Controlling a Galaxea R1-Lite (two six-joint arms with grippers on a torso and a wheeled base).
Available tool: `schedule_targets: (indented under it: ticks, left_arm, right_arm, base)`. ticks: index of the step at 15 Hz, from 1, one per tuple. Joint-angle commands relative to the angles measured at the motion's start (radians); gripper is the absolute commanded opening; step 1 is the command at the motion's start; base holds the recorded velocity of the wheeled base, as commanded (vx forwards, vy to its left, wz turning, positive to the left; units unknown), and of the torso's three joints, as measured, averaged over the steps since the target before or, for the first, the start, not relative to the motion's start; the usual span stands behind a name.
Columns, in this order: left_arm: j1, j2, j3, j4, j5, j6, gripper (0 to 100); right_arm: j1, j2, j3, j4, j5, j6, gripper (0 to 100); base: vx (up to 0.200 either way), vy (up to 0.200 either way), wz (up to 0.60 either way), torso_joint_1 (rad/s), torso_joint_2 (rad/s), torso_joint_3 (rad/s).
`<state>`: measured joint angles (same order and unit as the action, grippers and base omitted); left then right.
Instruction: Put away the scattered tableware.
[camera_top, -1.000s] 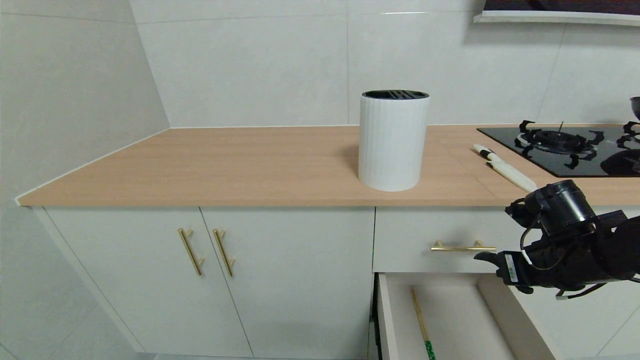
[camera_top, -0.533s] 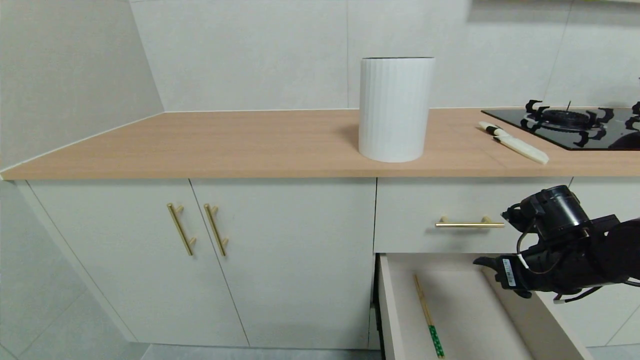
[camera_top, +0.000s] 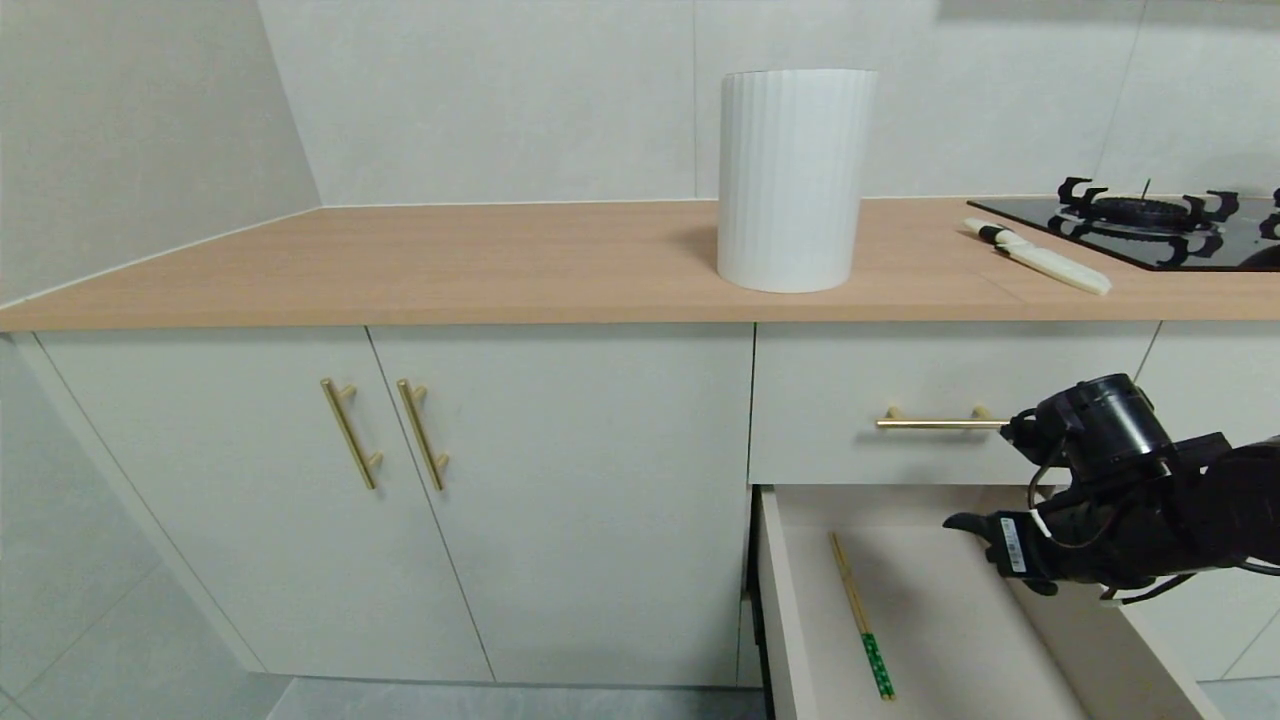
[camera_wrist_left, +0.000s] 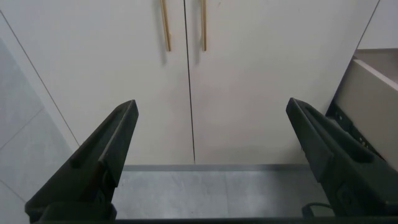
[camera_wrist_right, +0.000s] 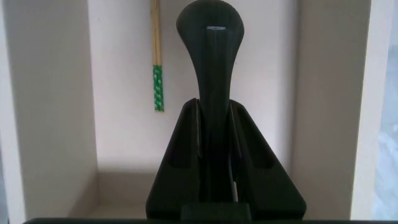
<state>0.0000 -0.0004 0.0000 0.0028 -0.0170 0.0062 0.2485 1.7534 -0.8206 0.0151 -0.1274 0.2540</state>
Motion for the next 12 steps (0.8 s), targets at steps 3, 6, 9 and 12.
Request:
schedule_targets:
  ticks: [3, 6, 9, 12]
  left_arm:
    - [0.000, 0.000, 0.000, 0.000, 0.000, 0.000, 100]
    - [0.000, 0.000, 0.000, 0.000, 0.000, 0.000, 100]
    - [0.000, 0.000, 0.000, 0.000, 0.000, 0.000, 100]
    - [0.000, 0.000, 0.000, 0.000, 0.000, 0.000, 100]
  right_arm:
    - [0.002, 0.046, 0.028, -0.087, 0.000, -0.001, 0]
    - [-0.005, 0.265, 0.080, -0.366, 0.000, 0.005, 0]
    - [-0.011, 0.422, 0.123, -0.570, 0.000, 0.001, 0]
    - [-0.008, 0.515, 0.120, -0.656, -0.001, 0.001, 0]
  base:
    - [0.000, 0.000, 0.00, 0.000, 0.00, 0.000]
    - [0.000, 0.000, 0.00, 0.000, 0.00, 0.000]
    - [0.000, 0.000, 0.00, 0.000, 0.00, 0.000]
    - [0.000, 0.000, 0.00, 0.000, 0.00, 0.000]
